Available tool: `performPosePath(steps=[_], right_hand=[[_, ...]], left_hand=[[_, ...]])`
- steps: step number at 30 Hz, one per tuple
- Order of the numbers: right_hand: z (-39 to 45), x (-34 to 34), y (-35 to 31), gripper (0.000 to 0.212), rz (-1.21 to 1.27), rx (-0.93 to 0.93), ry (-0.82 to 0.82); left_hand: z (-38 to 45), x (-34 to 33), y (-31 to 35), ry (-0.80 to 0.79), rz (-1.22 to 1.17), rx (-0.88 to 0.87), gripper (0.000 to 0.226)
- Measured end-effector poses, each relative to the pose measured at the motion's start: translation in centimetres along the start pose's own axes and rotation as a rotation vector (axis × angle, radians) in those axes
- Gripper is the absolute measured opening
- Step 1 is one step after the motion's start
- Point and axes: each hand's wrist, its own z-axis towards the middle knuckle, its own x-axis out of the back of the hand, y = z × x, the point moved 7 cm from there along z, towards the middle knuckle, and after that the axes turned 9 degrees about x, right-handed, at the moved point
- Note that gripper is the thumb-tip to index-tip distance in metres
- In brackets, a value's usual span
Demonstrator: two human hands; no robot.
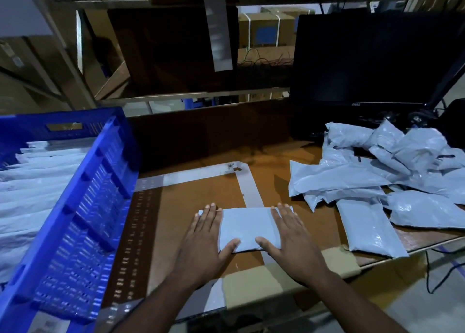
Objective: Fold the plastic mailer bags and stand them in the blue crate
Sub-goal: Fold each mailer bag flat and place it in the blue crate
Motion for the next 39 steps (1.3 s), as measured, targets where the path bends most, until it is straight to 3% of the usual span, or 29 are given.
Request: performPosePath(steps=[7,12,15,17,20,25,29,32,35,39], right_hand=[[0.5,0.3,1.3,0.085,0.218,0.001,-0.045],[0.8,1.8,-1.0,0.058,0.041,0.162,0.126],[0.3,-0.2,-3.2,0.045,0.064,0.28,0.086],[0.6,-1.4,-3.3,0.048,0.051,0.316,0.047],[1.7,-1.8,-2.8,0.054,0.037,0.302,-0.012],[0.6,-1.6,-3.1,0.052,-0.025,0.326,0.077],[1.5,-1.1,-2.2,0.037,0.219,0.253,0.022],[2.6,-0.3,-1.5,0.025,0.38,0.146,0.07],[3.7,0.5,-2.4,0.031,0.166,0.092,0.17],[3.3,-1.6,-4.3,0.052,-0.194,0.221,0.069]], left_hand=[[0.0,0.4,0.0,-0.052,-0.041,-0.017,0.109],[-0.6,2.2,1.6,0.01,-0.068,-0.1,0.083],[-2.2,0.9,3.6,-0.07,-0.084,-0.27,0.072],[-2.4,0.1,3.8,-0.06,-0.038,-0.313,0.071],[-1.7,-0.2,3.5,-0.041,-0.013,-0.307,0.07],[-2.1,-0.4,3.8,-0.076,-0.043,-0.29,0.069],[-1.6,0.4,3.5,-0.024,-0.135,-0.246,0.061],[-0.4,2.6,3.2,0.117,-0.322,-0.111,0.04],[1.1,2.7,3.5,0.131,-0.31,-0.048,0.04],[1.0,0.0,3.6,0.085,-0.085,-0.142,0.063]])
